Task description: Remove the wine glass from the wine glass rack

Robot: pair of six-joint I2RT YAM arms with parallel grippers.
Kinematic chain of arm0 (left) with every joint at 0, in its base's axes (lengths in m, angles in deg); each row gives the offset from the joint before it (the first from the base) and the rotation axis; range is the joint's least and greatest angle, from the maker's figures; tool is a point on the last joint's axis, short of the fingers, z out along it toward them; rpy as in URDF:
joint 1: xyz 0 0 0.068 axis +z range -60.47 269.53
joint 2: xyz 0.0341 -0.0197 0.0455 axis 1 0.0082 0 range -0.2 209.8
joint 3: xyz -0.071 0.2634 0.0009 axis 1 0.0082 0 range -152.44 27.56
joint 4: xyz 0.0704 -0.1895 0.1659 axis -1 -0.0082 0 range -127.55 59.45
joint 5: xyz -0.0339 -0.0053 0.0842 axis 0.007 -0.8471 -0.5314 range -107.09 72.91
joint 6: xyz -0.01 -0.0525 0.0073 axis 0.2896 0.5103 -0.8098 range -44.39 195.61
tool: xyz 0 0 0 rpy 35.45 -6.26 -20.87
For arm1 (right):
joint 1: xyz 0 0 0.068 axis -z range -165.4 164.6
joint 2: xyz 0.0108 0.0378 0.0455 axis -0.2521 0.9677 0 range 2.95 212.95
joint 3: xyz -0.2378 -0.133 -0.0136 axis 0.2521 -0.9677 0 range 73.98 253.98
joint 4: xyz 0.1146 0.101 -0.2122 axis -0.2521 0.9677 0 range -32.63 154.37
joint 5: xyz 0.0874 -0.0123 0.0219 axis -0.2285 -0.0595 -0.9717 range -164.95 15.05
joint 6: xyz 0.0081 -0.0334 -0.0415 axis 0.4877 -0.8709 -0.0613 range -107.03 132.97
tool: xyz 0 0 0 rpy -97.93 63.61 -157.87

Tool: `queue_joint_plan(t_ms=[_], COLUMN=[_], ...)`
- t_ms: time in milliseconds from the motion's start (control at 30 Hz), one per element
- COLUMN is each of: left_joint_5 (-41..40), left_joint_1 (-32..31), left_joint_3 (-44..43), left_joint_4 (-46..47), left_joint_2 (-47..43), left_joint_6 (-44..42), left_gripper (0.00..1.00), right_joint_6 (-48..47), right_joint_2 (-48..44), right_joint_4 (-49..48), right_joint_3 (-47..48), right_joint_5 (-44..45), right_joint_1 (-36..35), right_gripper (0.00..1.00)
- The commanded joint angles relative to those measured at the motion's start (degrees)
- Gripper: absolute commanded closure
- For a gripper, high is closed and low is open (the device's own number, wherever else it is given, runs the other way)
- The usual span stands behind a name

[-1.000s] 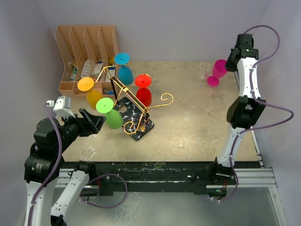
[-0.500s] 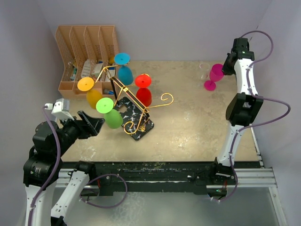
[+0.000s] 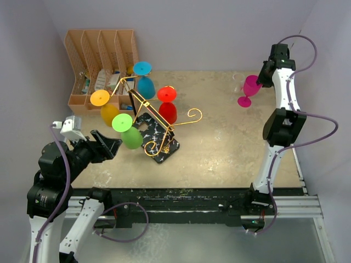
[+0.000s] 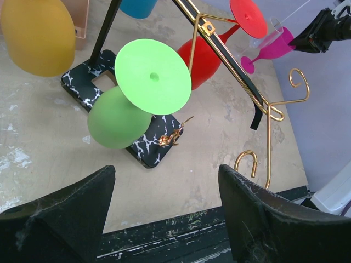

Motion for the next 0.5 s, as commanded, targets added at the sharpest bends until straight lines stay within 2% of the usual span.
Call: queue_joint_plan(t_ms=[0, 233, 367, 467], left_joint_5=[-1.0, -1.7, -2.4, -2.4], left_joint_1=[-0.2, -0.2, -0.2, -0.2], left_joint_3=[-0.2, -0.4, -0.1, 0.0], left_joint_4=[1.1, 0.8, 1.0, 1.3], left_joint_2=[-0.3, -0.3, -0.4, -0.3], left_joint_6=[-0.8, -0.7, -0.6, -0.3], left_gripper=[0.21, 0.21, 0.21, 0.21], right_joint_6=[-0.2, 0.6, 1.7, 5.3], right_joint_2=[-5.0, -12.7, -18.8, -23.1], right_joint_4=[-0.8, -0.5, -2.0, -3.9], right_joint_3=[2.0, 6.0, 6.9, 5.8], right_joint_5=[-1.6, -0.5, -0.2, -4.9], right_joint_1=[-0.6, -3.3, -9.7, -13.6], right_gripper=[0.69, 0.64, 0.59, 0.57])
